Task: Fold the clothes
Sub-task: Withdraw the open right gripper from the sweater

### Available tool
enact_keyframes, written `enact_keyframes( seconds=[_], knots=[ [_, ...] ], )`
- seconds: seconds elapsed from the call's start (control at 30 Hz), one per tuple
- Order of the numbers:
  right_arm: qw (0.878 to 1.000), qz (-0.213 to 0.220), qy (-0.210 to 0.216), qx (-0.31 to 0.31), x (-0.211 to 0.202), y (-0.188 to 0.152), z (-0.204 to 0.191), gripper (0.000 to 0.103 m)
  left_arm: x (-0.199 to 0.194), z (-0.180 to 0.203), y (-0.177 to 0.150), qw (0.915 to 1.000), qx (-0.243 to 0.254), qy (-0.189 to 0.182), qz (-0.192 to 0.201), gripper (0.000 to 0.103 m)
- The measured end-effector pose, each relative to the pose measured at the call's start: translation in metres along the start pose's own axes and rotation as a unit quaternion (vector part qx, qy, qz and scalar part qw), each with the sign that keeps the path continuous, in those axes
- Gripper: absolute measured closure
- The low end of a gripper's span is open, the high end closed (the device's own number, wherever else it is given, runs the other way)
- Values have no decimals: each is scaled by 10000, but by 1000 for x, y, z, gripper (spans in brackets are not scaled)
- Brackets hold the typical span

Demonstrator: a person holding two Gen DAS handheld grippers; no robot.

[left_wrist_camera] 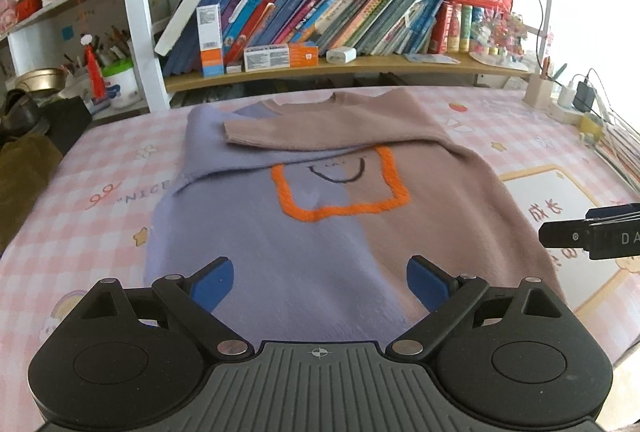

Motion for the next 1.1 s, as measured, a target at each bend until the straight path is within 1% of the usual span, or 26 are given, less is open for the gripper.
enact_keyframes(
  seconds=[0.23, 0.37, 0.47, 0.63, 0.8, 0.9, 1.1],
  knots=[
    [9993, -173, 218, 231, -13, -28, 18, 16, -10, -8, -20, 9992, -376, 91, -109, 7],
    [9984, -265, 261, 415, -18, -41, 29, 19, -12, -11, -29, 9982, -561, 127, -167, 8],
    [9971, -334, 310, 605, -17, -47, 33, 19, -13, -14, -32, 9980, -574, 191, -205, 8],
    [9953, -333, 338, 849, -14, -48, 39, 19, -14, -24, -35, 9970, -631, 349, -269, 8],
    [9932, -325, 320, 1071, -10, -45, 46, 19, -15, -46, -36, 9940, -885, 559, -319, 8],
    [9922, -328, 287, 1166, -7, -42, 49, 19, -12, -59, -37, 9916, -1034, 661, -414, 8],
    [9916, -401, 259, 1204, -3, -37, 50, 19, -7, -77, -40, 9875, -1249, 798, -533, 8]
  ],
)
Point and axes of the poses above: each gripper's, at about its wrist camera, not at the fingertips, and x roughly the way its jaws point, z to its right, y to its top, the point moved 2 cm from there along x, roughly the way its jaws point, and after that the axes turned 8 degrees about -z, right-handed, at the moved point
